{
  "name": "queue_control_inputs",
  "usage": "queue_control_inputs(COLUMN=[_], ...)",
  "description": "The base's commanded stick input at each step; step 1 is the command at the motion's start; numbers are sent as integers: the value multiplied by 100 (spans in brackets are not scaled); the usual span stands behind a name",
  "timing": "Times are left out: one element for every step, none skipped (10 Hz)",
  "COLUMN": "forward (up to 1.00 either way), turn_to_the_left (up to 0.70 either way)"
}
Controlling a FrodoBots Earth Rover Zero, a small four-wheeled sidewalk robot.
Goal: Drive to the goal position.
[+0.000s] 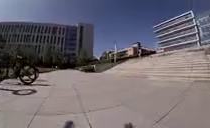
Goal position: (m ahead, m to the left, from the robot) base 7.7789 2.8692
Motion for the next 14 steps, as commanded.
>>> queue_control_inputs(forward=[100, 100, 100, 100, 100, 100, 100, 100, 100, 100, 100, 100, 100, 100], turn_to_the_left=[0, 0, 0, 0, 0, 0, 17, 35, 0, 0, 0, 0, 0, 0])
